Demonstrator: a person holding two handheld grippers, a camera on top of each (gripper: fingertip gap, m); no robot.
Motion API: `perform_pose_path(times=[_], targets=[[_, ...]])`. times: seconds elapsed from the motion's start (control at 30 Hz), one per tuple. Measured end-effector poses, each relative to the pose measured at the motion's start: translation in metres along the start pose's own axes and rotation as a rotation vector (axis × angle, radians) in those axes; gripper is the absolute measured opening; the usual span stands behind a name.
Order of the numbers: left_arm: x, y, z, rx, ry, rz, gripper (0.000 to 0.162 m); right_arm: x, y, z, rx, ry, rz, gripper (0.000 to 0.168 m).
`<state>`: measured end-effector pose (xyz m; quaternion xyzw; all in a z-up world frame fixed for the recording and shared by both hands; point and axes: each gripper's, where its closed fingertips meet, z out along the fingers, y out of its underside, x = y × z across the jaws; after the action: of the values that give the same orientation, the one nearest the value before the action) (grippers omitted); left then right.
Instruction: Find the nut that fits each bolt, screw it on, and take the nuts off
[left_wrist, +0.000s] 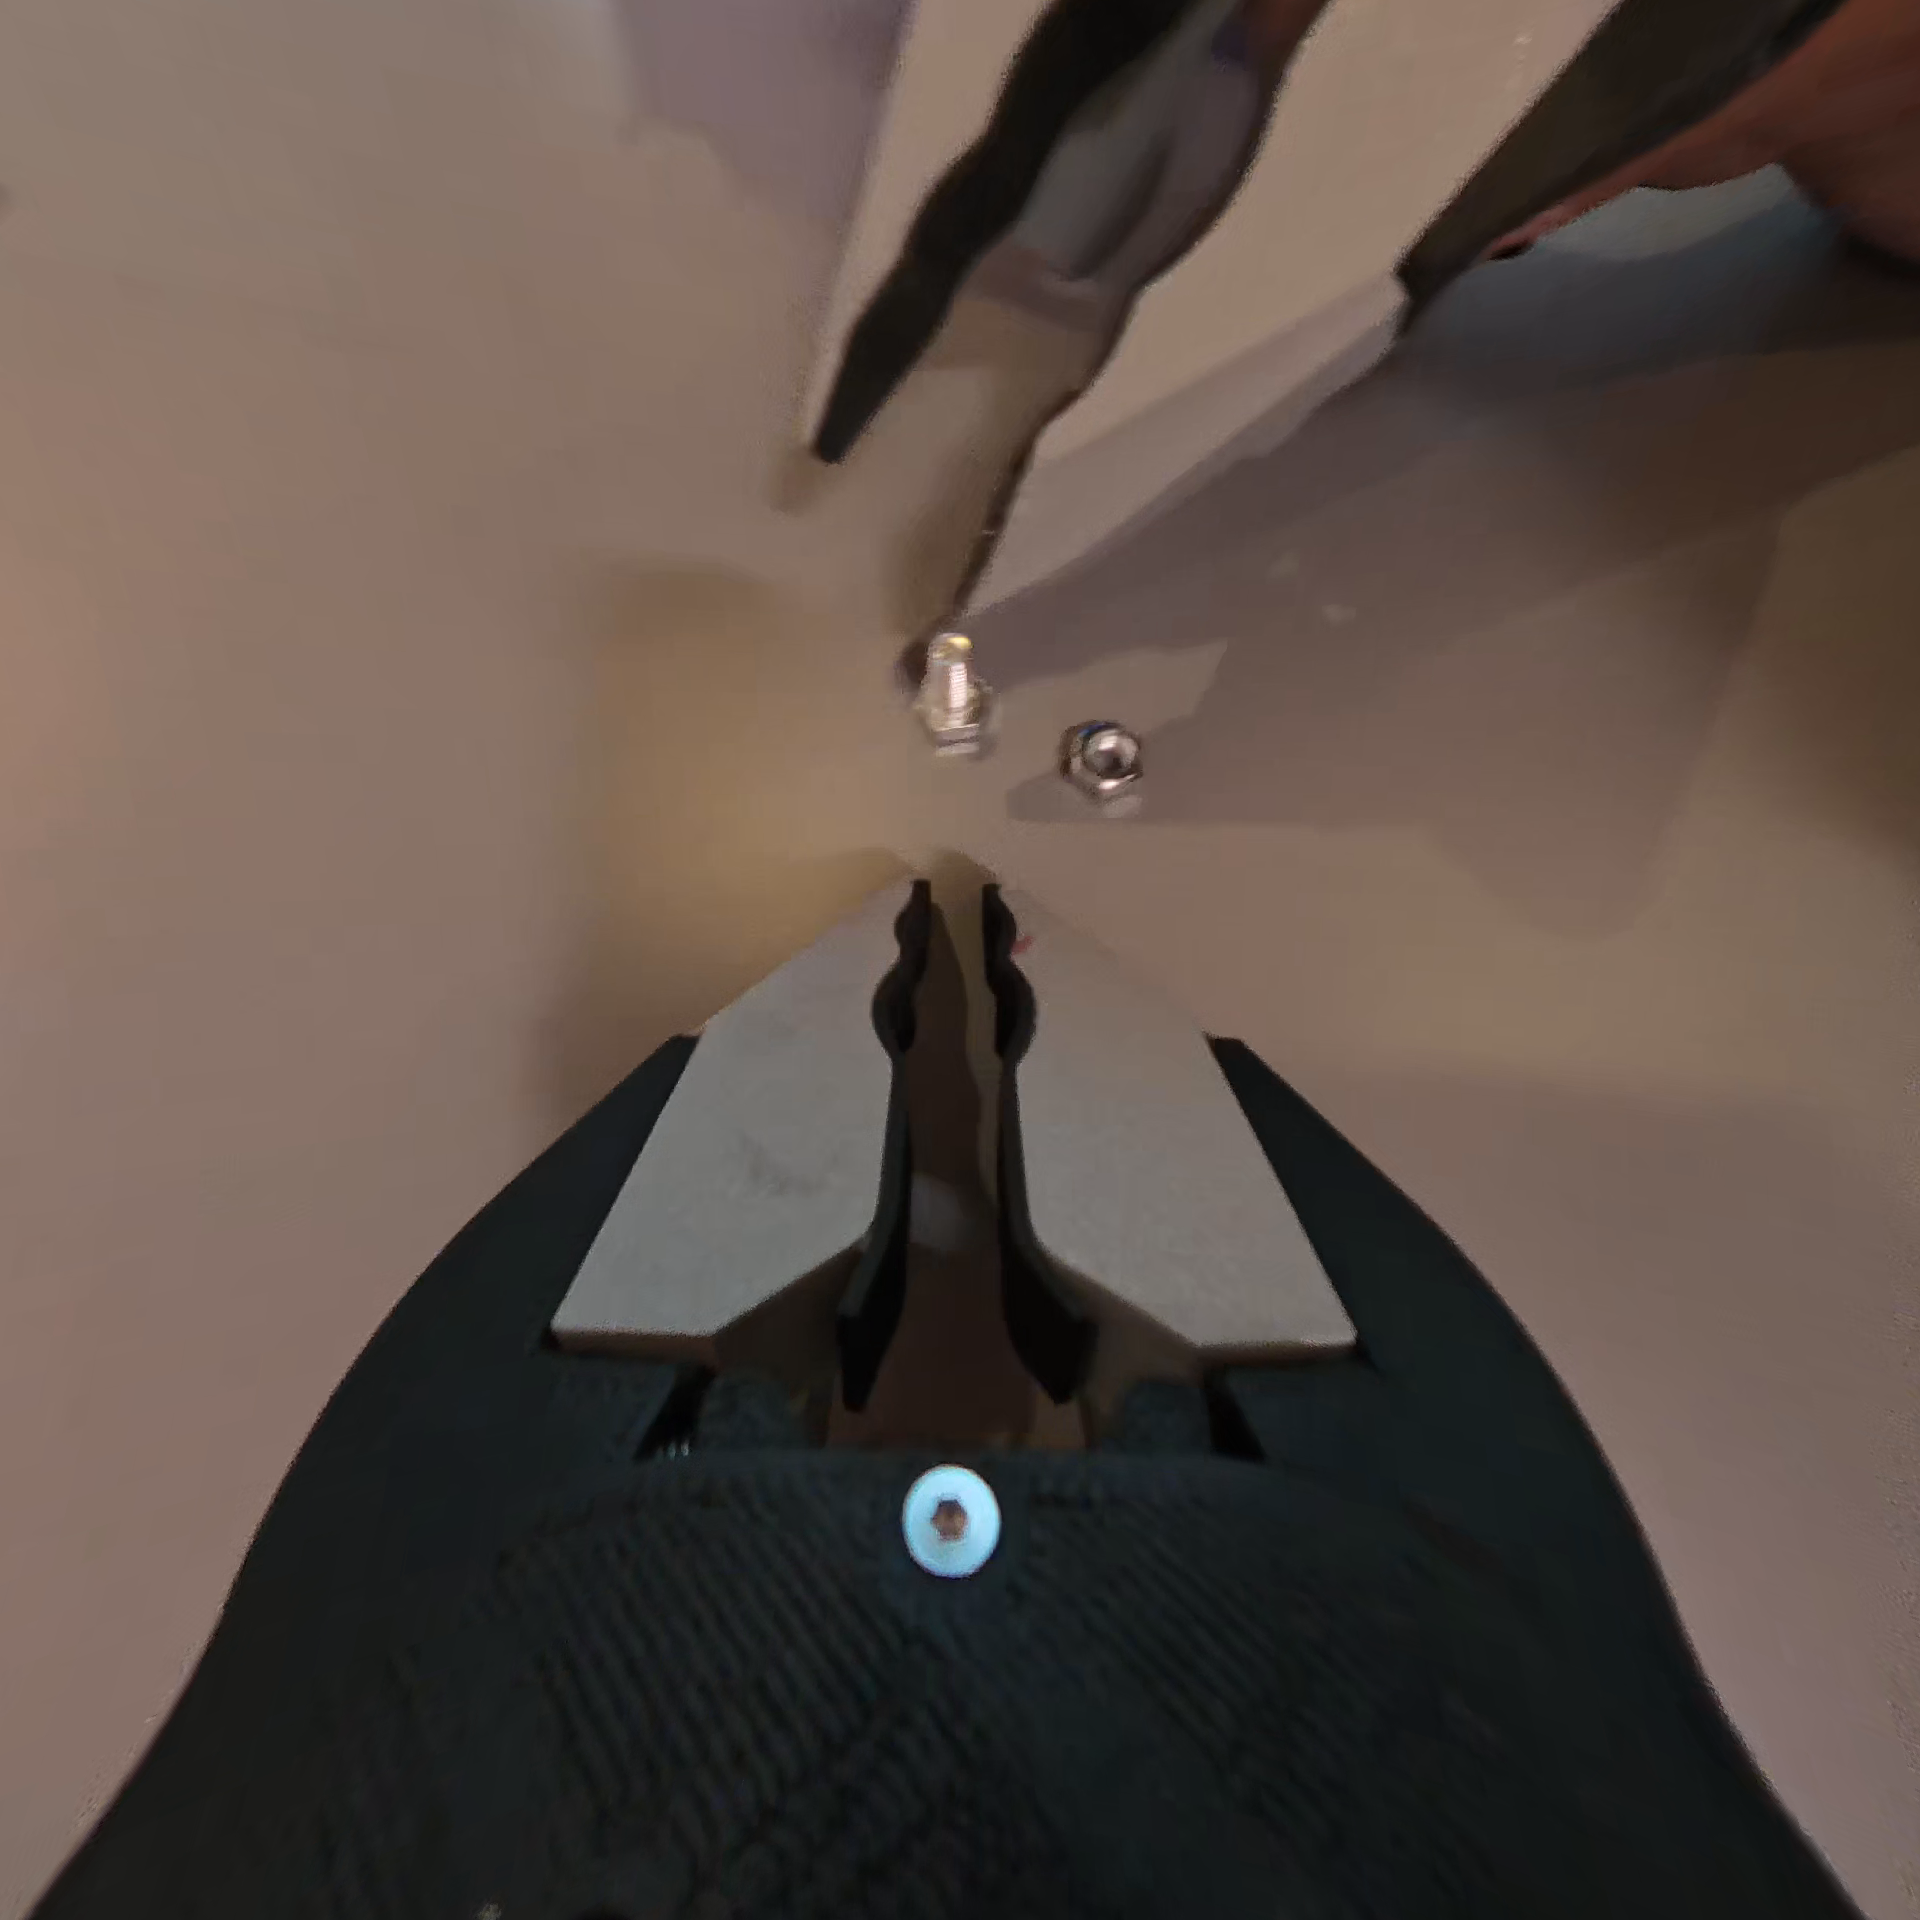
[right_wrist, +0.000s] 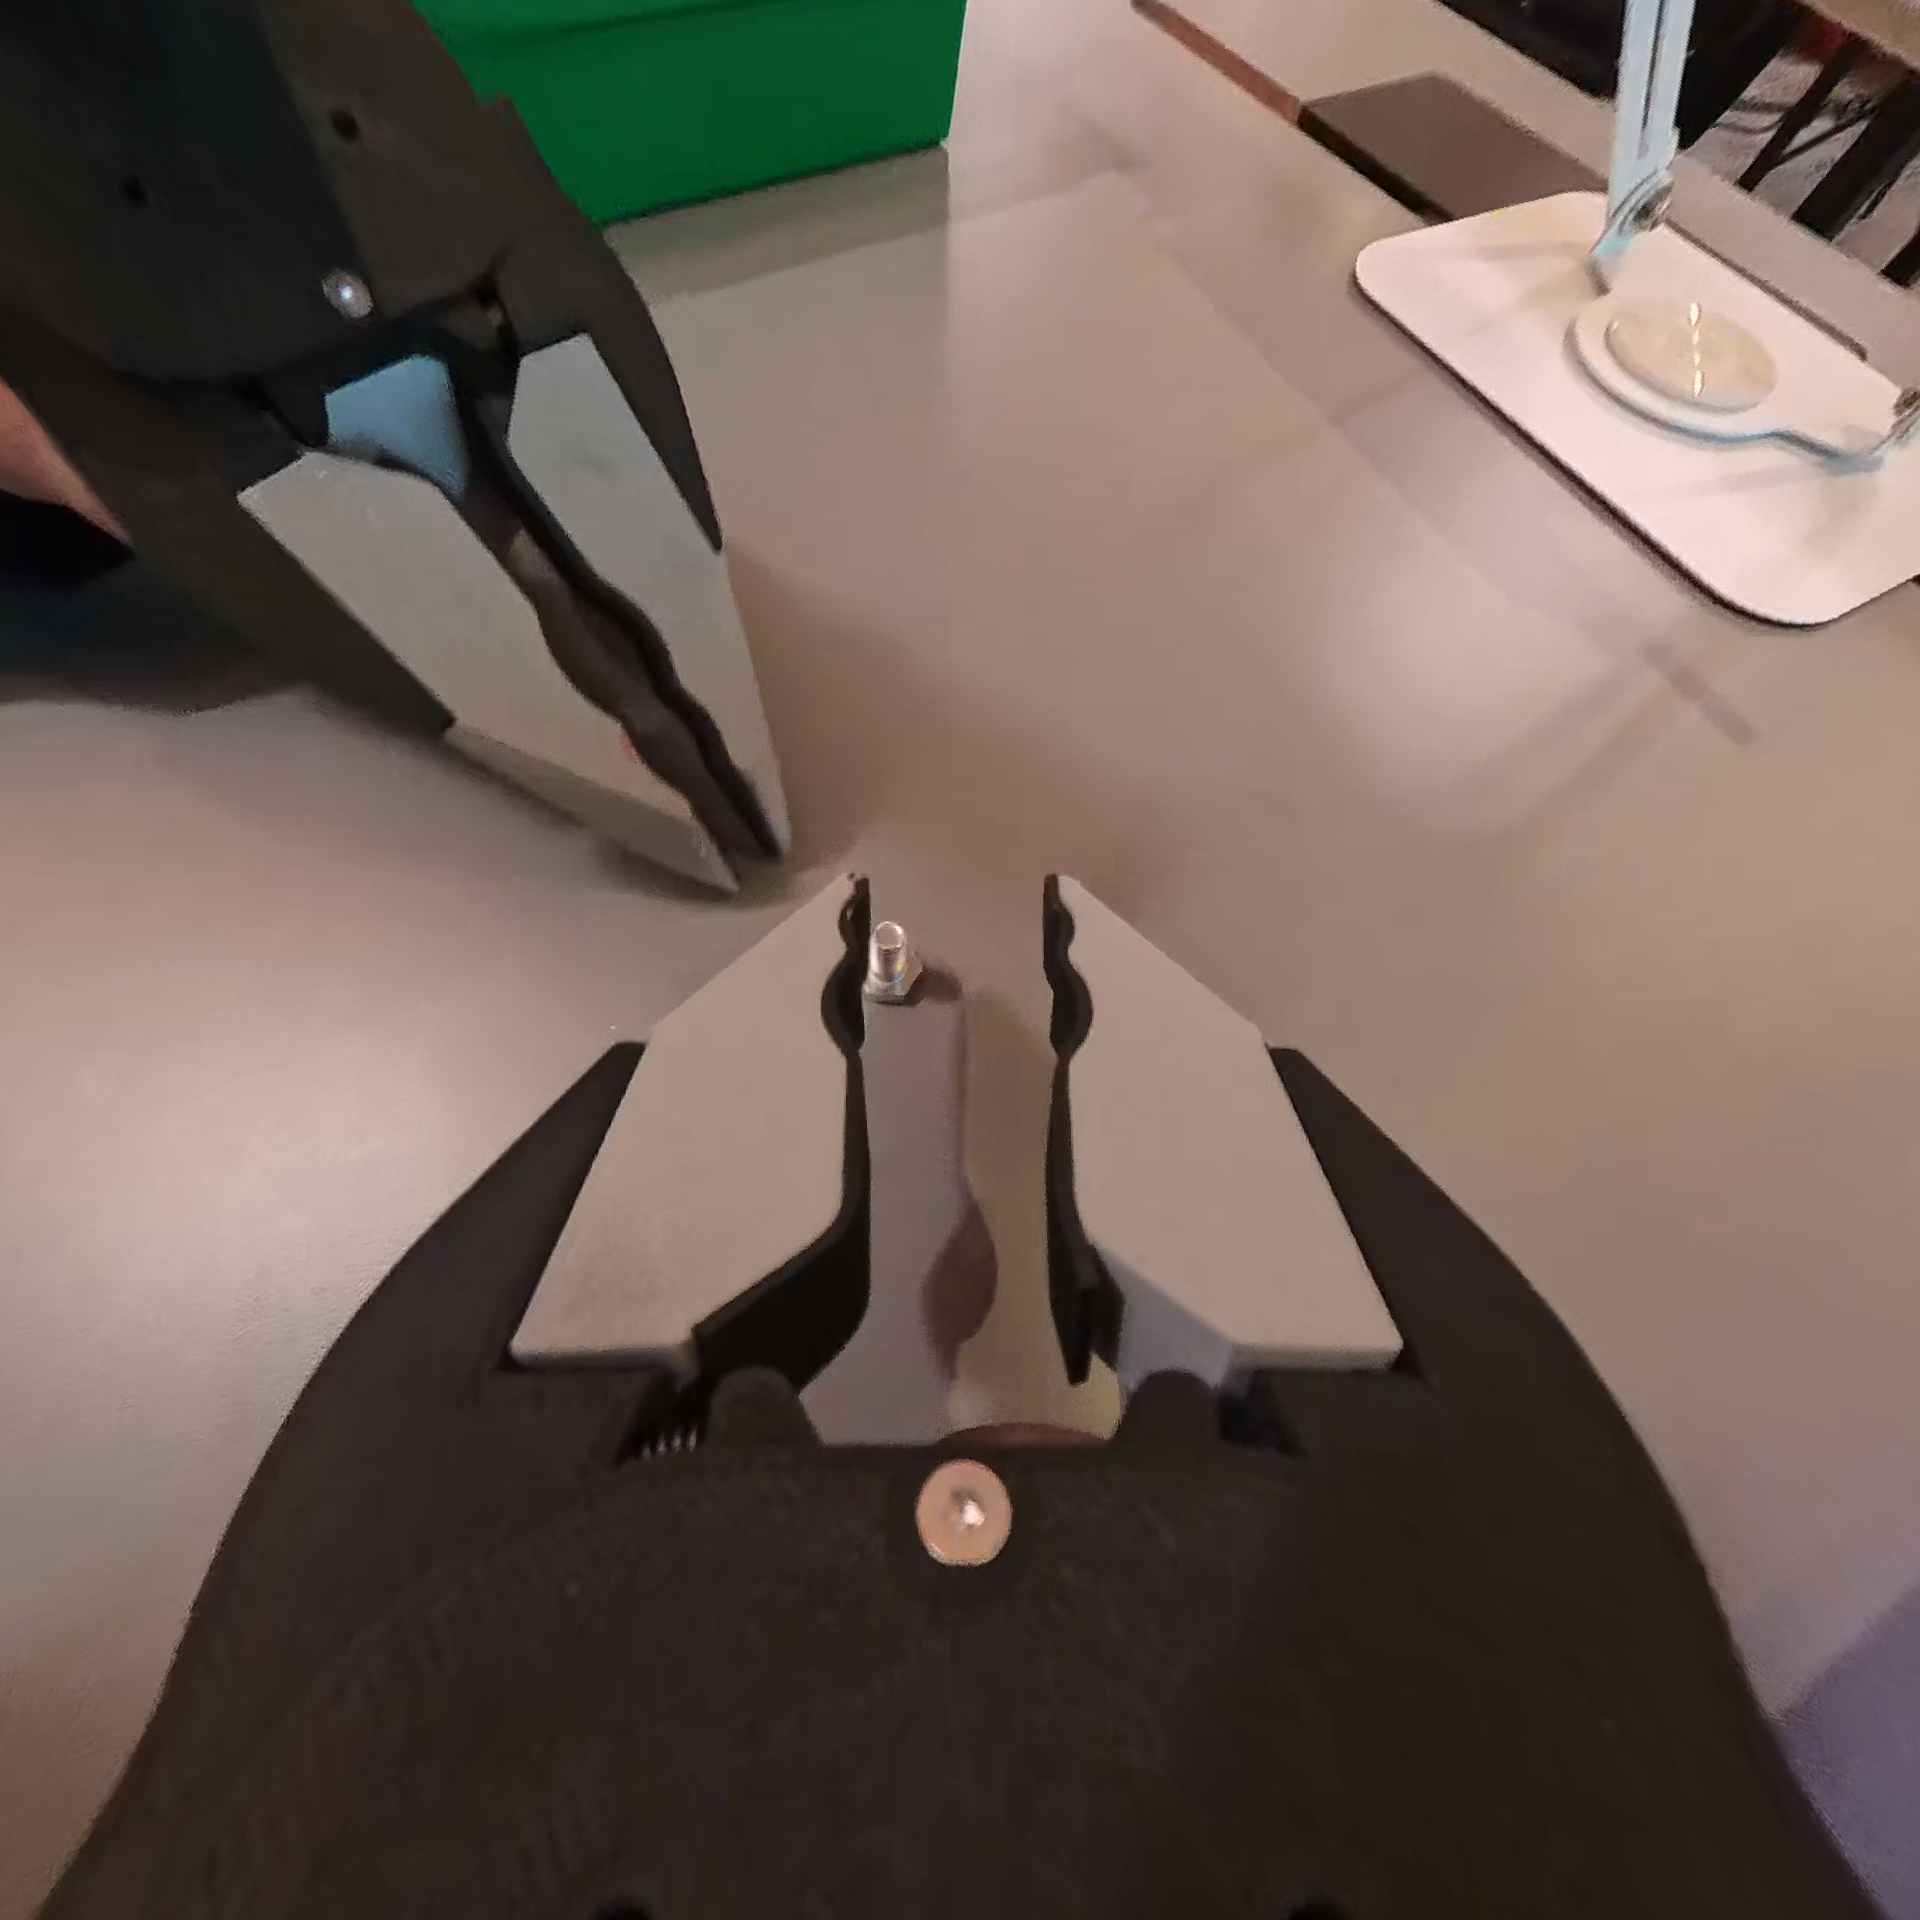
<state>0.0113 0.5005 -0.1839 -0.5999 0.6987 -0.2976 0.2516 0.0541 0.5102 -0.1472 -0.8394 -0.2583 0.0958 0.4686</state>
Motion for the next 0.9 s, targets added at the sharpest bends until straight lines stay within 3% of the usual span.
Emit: perform_pose_path(times=[0.17, 0.4, 0.5, 0.63, 0.9], targets=[[-0.033, 0.002, -0.008, 0.058, -0.098, -0.067, 0.014, -0.009, 0.002, 0.003, -0.008, -0.076, 0.047, 0.03], [-0.049, -0.006, -0.016, 0.135, -0.159, -0.084, 0.016, -0.012, 0.013, 0.013, -0.067, -0.058, 0.018, 0.028], [-0.05, -0.006, -0.016, 0.136, -0.153, -0.091, 0.017, -0.014, 0.017, 0.016, -0.082, -0.075, 0.017, 0.007], [-0.047, -0.008, -0.016, 0.139, -0.15, -0.071, 0.018, -0.013, 0.016, 0.017, -0.079, -0.077, 0.028, 0.004], [-0.034, -0.027, -0.02, 0.246, -0.111, -0.031, 0.018, 0.0, -0.032, 0.005, 0.071, -0.124, 0.112, 0.004]])
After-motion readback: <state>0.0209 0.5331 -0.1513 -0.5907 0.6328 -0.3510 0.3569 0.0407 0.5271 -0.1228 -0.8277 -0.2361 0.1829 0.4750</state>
